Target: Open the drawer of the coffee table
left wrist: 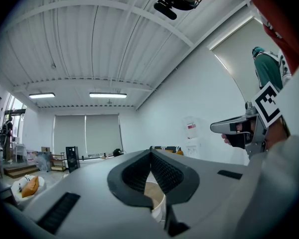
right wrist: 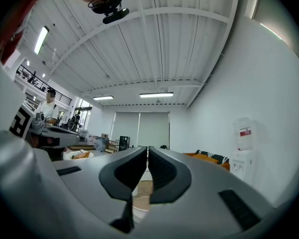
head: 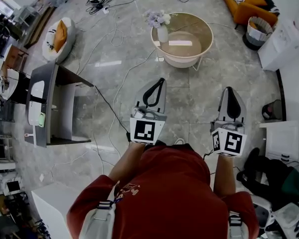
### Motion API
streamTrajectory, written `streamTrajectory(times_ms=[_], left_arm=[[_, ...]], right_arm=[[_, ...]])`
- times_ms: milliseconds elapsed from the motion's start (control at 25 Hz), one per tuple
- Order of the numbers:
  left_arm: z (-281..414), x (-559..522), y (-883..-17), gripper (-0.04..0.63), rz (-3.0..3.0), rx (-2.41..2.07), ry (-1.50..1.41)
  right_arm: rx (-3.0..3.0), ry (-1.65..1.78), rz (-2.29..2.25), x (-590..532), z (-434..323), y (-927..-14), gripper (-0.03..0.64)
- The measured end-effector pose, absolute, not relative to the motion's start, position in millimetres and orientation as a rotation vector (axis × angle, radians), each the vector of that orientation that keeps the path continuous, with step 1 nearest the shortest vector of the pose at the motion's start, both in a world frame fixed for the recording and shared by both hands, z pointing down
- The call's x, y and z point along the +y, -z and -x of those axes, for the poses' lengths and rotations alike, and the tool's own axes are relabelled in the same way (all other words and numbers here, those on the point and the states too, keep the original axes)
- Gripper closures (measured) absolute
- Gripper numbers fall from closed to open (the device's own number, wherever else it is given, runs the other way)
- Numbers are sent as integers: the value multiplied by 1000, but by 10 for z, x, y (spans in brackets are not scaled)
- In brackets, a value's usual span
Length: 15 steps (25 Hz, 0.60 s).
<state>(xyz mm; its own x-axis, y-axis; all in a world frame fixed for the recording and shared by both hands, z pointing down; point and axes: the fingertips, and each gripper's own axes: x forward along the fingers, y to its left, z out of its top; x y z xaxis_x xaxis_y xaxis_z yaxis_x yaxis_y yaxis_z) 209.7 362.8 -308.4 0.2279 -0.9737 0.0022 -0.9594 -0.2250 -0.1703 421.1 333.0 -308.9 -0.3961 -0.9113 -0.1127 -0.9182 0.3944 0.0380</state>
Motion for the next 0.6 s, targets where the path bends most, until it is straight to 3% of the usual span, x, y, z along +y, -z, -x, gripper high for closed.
streamTrajectory(times_ms=[360,600], left_arm=[[-2171,3251,2811,581,2371,1906,187],[-1807,2790,2720,581,2401,1886,151]], right_arm=[[2642,-94,1674,2919,-4214,2791,592],[2630,-116,1702,2488,-3843,2746,592]])
